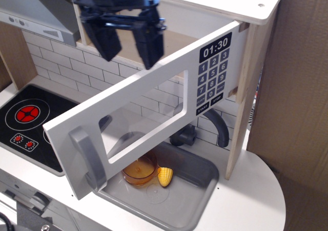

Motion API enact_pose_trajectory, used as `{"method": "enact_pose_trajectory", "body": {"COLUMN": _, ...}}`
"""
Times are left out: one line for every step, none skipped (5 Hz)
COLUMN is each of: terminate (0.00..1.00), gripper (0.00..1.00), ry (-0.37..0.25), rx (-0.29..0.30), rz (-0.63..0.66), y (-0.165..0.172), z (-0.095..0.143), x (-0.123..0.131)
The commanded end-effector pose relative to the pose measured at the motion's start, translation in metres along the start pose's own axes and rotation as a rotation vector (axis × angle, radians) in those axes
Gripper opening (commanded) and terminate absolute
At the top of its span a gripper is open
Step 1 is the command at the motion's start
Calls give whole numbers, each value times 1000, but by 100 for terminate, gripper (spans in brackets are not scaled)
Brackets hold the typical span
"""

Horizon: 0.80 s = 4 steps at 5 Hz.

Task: Close microwave

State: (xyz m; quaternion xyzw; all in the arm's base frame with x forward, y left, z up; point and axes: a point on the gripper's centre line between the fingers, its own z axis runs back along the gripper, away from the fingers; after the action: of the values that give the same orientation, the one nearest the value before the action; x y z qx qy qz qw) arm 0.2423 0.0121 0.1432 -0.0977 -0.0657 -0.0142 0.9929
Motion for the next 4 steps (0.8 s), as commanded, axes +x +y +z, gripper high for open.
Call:
{"method": "enact_pose_trajectory", "body": {"terminate": 0, "gripper": 100, "ry": -61, "rx": 78, "rz": -66, "y": 5, "z": -9, "x": 9}}
{"method": "enact_pose_trajectory", "body": {"terminate": 0, "gripper": 100, "ry": -83, "rx": 148, "rz": -90, "y": 24, "z": -14, "x": 15}}
{"method": "enact_pose_trajectory", "body": {"terminate": 0, "gripper": 100, "ry": -94, "rx": 195, "rz": -104, "y": 49, "z": -13, "x": 24}}
{"method": "enact_pose_trajectory", "body": {"terminate": 0, "gripper": 100, "ry": -118, "rx": 244, "rz": -140, "y": 77, "z": -4, "x": 42}}
